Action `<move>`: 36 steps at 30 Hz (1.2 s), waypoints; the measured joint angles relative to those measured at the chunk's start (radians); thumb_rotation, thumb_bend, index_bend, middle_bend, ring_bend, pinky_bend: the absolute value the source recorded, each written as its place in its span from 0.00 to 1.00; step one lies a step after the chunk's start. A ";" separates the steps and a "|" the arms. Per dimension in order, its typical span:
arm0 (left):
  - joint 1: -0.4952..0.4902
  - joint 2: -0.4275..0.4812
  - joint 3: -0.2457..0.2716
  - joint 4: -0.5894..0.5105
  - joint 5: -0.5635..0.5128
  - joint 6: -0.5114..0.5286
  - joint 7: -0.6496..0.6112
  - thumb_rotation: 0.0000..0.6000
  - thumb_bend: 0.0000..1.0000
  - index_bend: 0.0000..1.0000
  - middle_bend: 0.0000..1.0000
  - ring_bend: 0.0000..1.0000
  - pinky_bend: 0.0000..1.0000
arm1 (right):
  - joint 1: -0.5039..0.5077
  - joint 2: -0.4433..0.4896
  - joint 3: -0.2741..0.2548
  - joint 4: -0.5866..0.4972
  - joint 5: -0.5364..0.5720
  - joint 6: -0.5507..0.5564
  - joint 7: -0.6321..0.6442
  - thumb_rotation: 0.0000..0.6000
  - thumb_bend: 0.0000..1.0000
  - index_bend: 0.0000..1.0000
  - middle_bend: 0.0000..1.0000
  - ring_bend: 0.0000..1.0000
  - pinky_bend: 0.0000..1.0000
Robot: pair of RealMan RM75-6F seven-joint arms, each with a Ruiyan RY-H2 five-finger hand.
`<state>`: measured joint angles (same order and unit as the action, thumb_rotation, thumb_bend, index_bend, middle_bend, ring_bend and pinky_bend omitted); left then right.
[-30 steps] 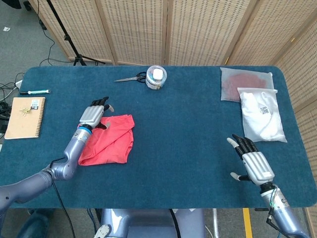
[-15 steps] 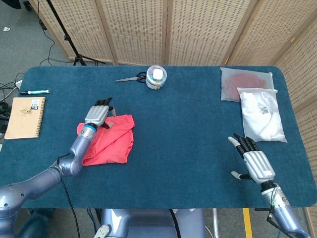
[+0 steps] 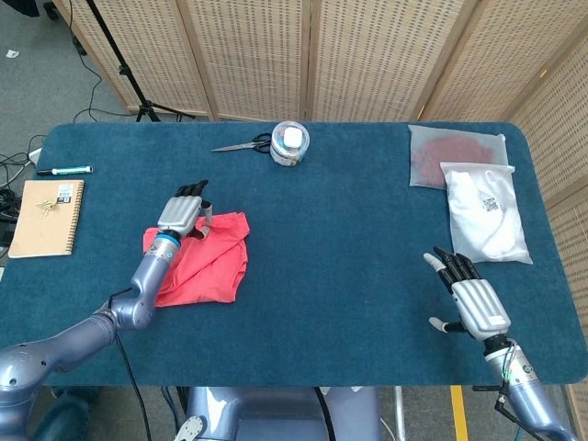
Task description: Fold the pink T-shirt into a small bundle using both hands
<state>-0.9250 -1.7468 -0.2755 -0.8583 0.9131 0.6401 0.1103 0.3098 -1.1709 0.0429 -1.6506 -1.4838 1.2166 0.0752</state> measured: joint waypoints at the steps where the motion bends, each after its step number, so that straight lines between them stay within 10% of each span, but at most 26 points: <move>1: 0.003 0.005 0.001 -0.012 0.008 0.007 -0.003 1.00 0.43 0.73 0.00 0.00 0.00 | 0.000 0.001 0.000 0.000 0.000 0.001 0.001 1.00 0.00 0.00 0.00 0.00 0.00; 23: 0.099 0.202 0.074 -0.511 0.154 0.229 0.129 1.00 0.46 0.77 0.00 0.00 0.00 | -0.006 0.008 -0.008 -0.019 -0.018 0.014 -0.010 1.00 0.00 0.00 0.00 0.00 0.00; 36: 0.093 0.151 0.093 -0.557 0.150 0.276 0.220 1.00 0.44 0.77 0.00 0.00 0.00 | -0.005 0.010 -0.009 -0.020 -0.017 0.009 -0.011 1.00 0.00 0.00 0.00 0.00 0.00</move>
<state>-0.8315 -1.5956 -0.1824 -1.4155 1.0634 0.9166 0.3301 0.3049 -1.1610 0.0337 -1.6702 -1.5006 1.2254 0.0642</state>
